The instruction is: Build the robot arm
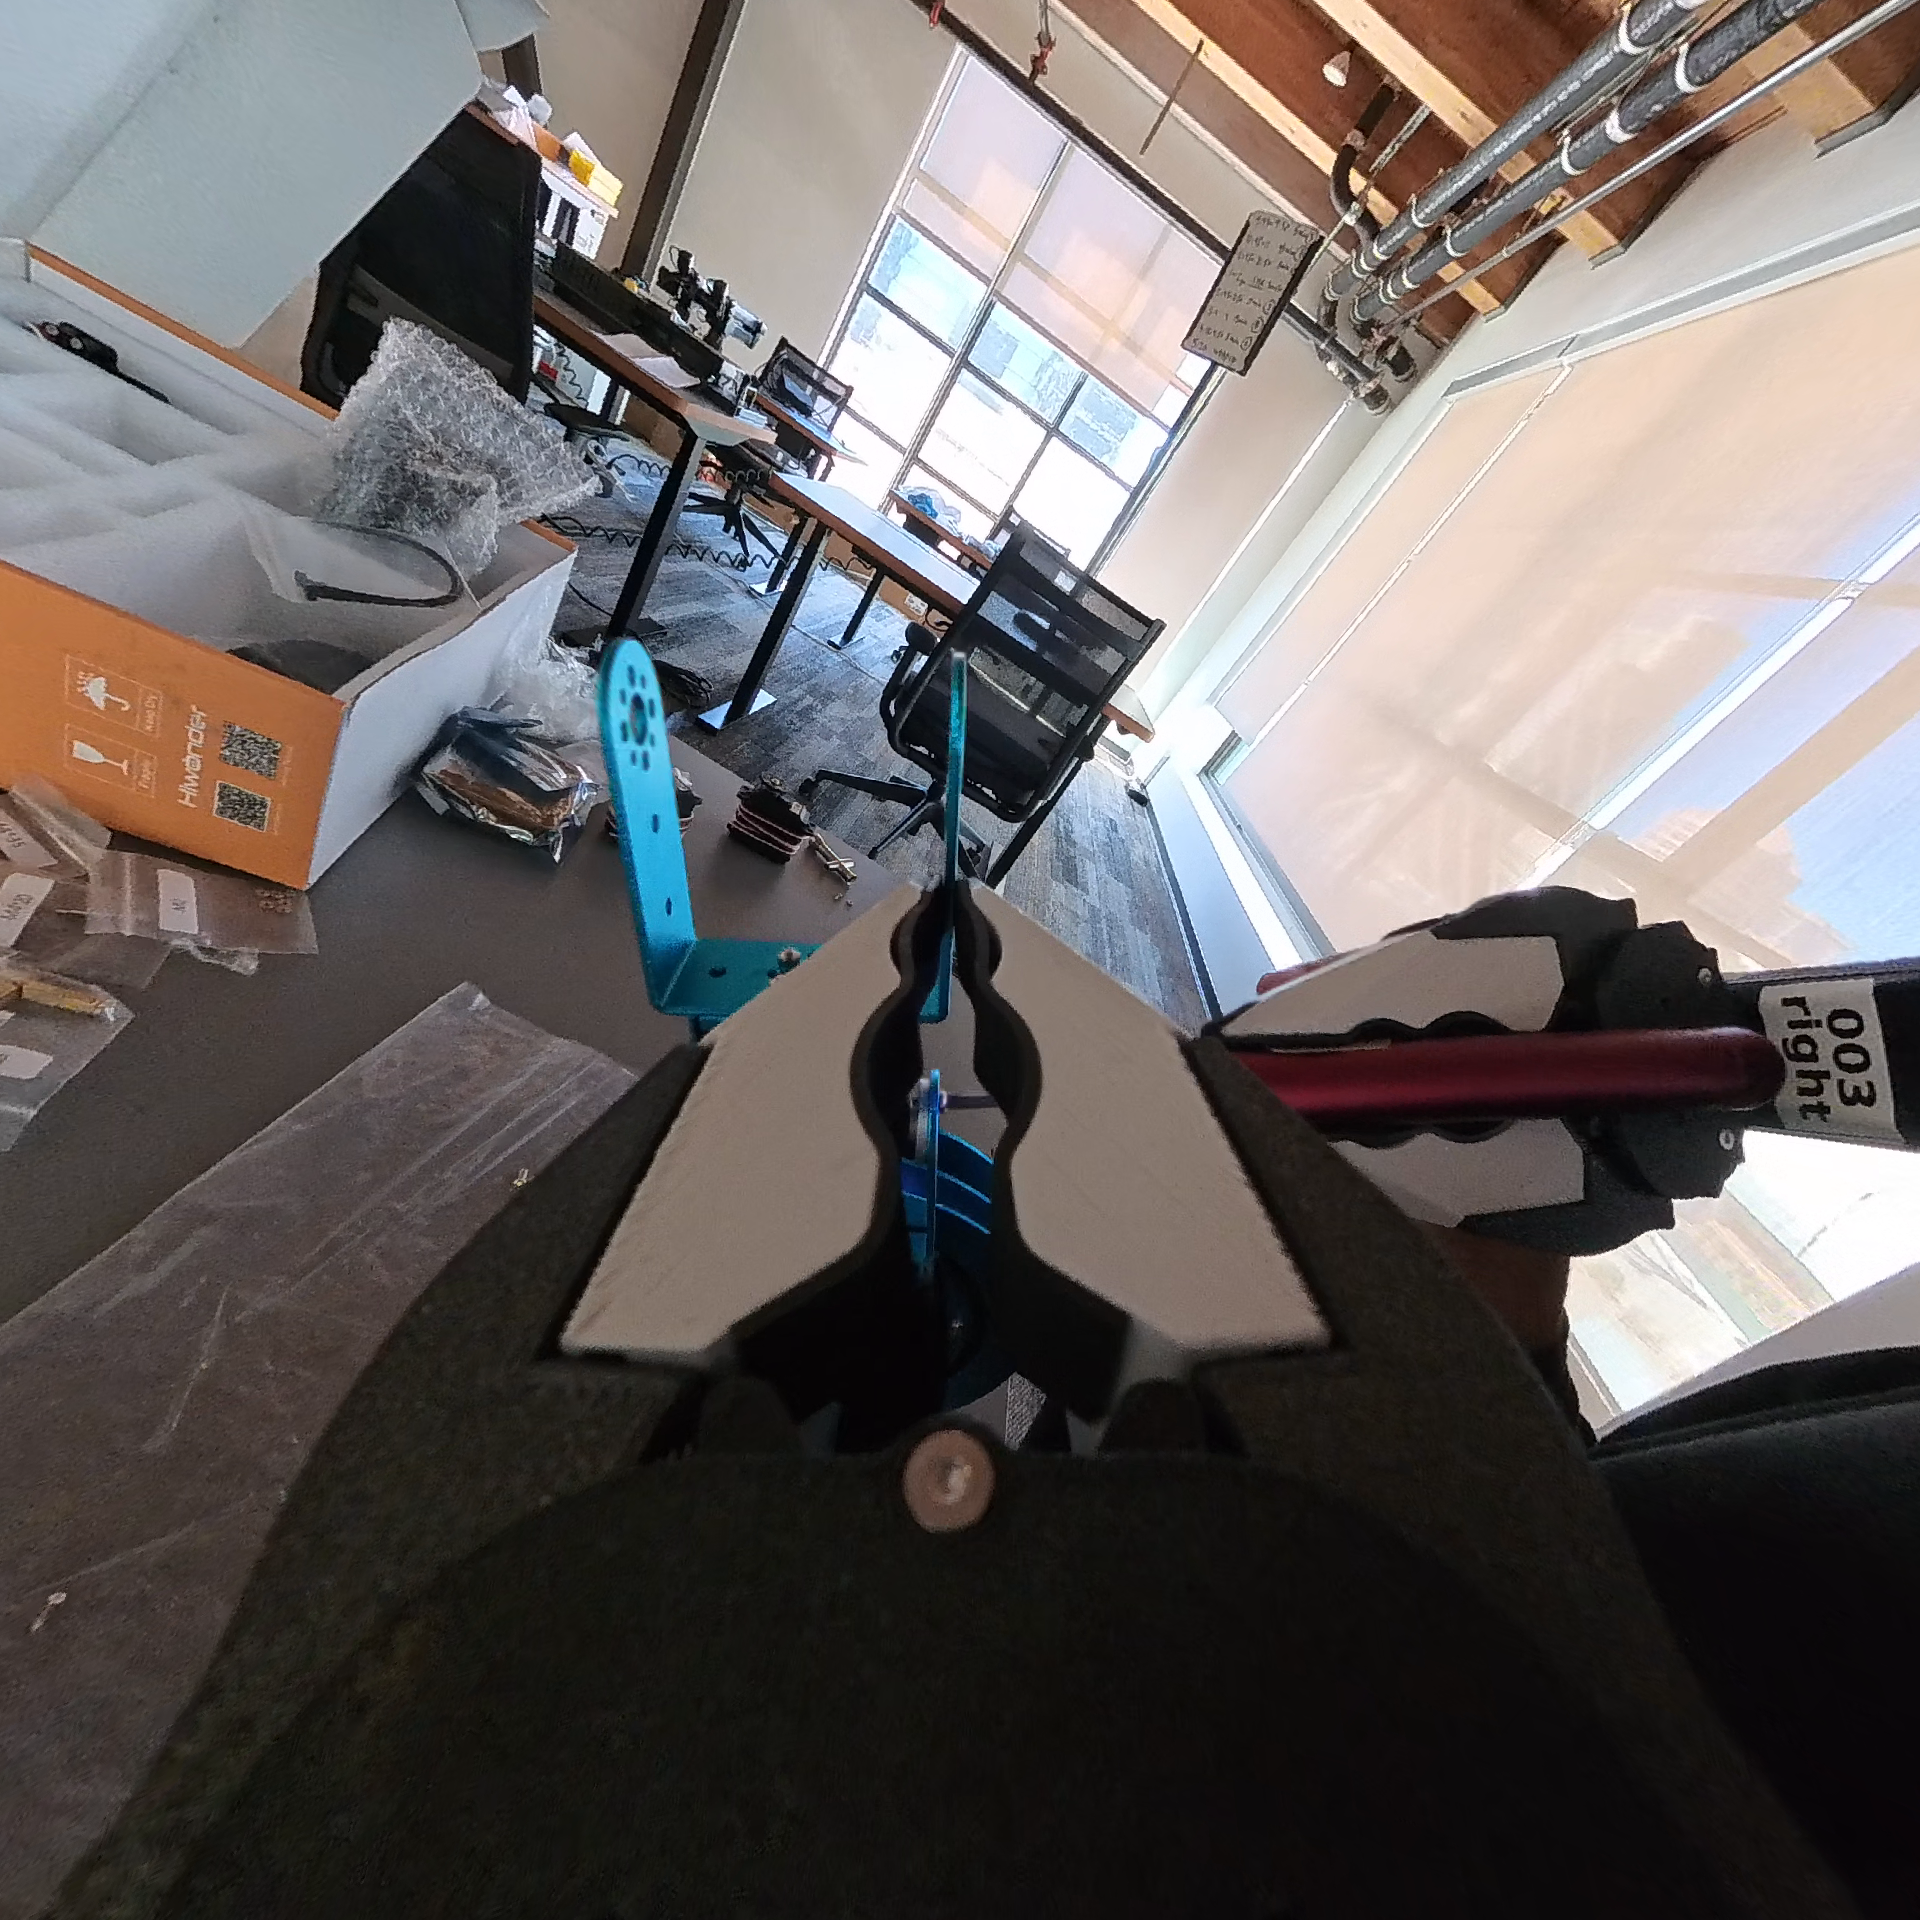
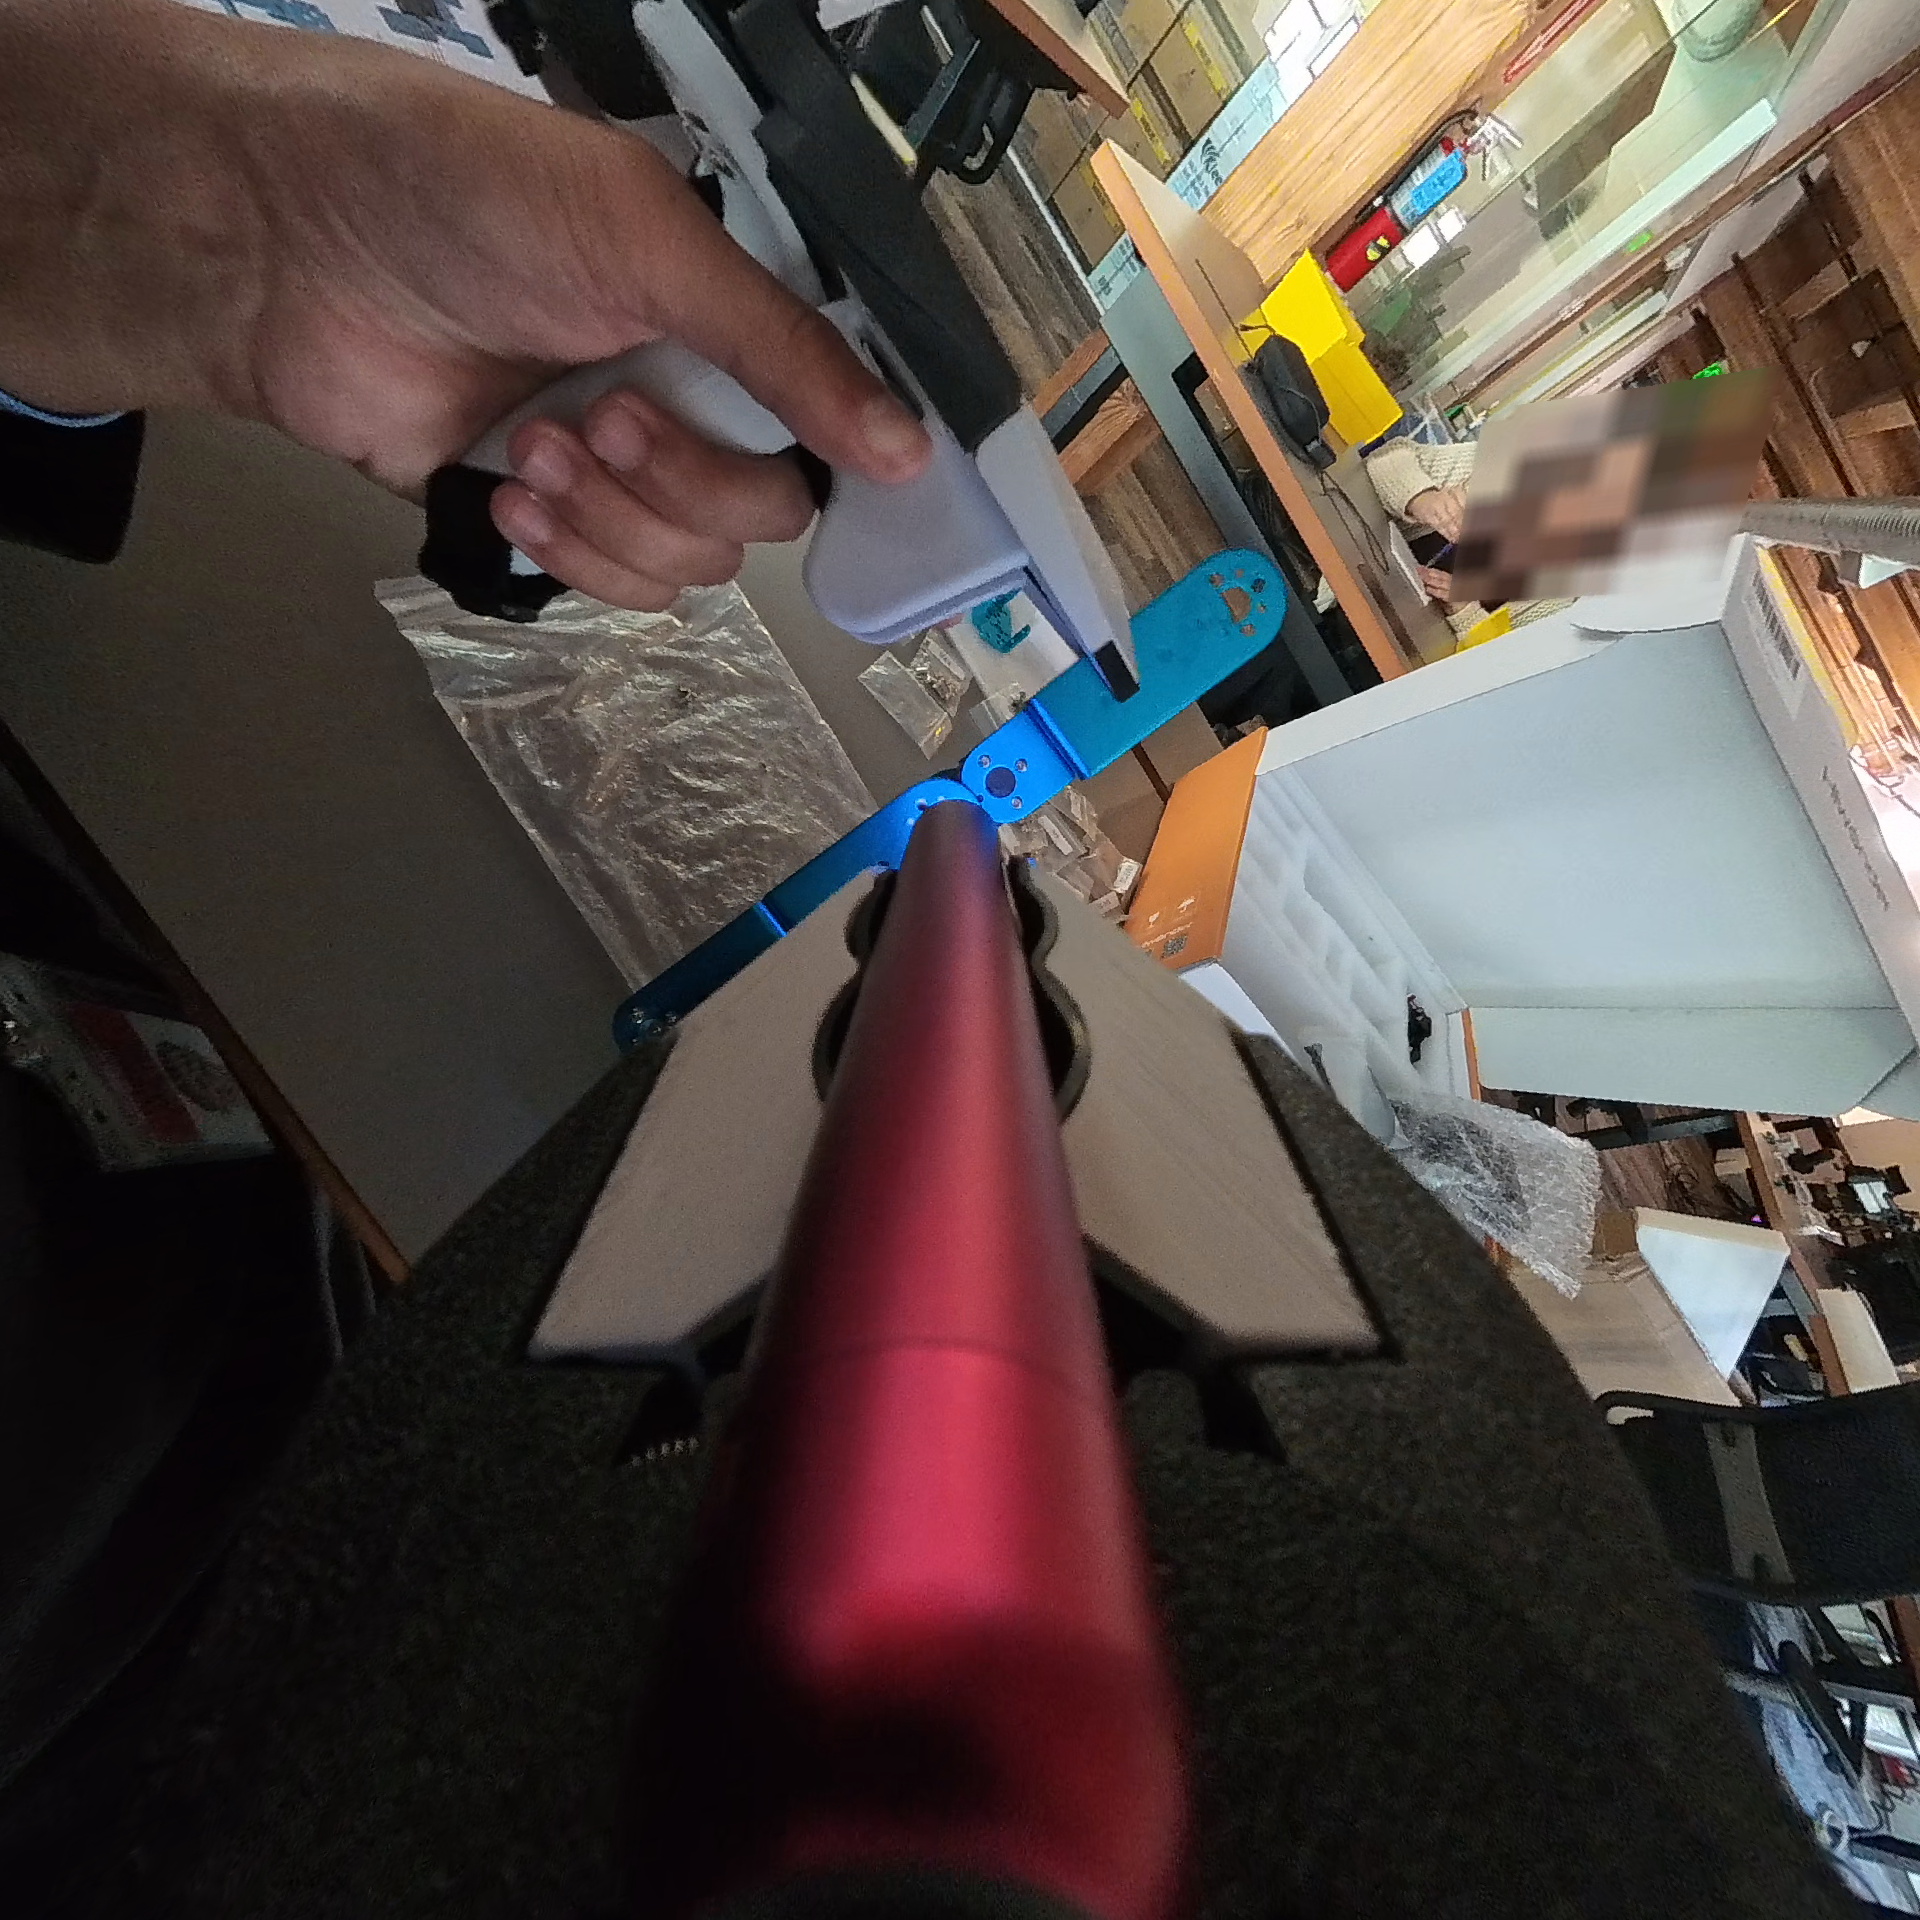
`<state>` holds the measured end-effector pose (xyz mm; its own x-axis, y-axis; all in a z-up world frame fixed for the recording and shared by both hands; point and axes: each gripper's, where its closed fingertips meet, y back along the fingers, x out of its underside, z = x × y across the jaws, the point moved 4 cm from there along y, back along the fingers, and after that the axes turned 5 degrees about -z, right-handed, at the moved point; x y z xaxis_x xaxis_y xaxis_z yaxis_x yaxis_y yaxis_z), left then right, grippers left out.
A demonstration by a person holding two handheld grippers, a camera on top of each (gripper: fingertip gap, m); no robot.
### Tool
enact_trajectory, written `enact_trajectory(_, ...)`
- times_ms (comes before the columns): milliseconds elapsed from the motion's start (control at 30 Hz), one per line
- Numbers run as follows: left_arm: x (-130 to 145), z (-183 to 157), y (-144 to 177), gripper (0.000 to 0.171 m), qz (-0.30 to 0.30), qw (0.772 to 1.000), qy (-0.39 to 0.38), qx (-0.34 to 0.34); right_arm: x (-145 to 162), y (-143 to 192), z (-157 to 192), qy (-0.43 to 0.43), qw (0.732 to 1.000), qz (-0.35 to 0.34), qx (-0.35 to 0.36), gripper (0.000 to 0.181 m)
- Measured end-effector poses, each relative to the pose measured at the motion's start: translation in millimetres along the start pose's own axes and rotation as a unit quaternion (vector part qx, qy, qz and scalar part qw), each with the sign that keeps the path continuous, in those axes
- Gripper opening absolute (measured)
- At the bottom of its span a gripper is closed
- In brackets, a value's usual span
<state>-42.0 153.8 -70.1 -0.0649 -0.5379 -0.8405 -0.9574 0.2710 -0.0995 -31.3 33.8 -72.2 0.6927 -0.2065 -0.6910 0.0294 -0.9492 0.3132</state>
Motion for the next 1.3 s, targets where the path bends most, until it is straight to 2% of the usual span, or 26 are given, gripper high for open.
enact_trajectory(267, -0.2, -2.5, -1.2, 0.000, 0.014, 1.000, -0.009, 0.000, -0.4, 1.7, -1.1, -0.002, 1.000, 0.004, 0.002, 0.021)
enact_trajectory(433, -2.7, 0.1, -2.7, 0.000, 0.043, 0.999, 0.008, 0.014, -1.5, 0.3, 1.3, 0.028, 0.999, 0.013, 0.006, 0.020)
enact_trajectory(700, -5.9, -1.0, -5.7, 0.000, 0.094, 0.995, -0.034, 0.008, 0.1, 0.9, 0.6, 0.036, 0.999, 0.012, 0.011, 0.020)
enact_trajectory(1033, -7.0, -3.1, -13.8, 0.000, 0.129, 0.989, -0.065, 0.020, 5.3, 4.7, -2.4, 0.000, 1.000, -0.012, 0.024, 0.021)
enact_trajectory(1300, -13.8, 12.1, -22.4, 0.000, 0.179, 0.981, -0.057, 0.047, 16.1, -2.4, -15.6, -0.056, 0.997, -0.047, 0.006, 0.021)
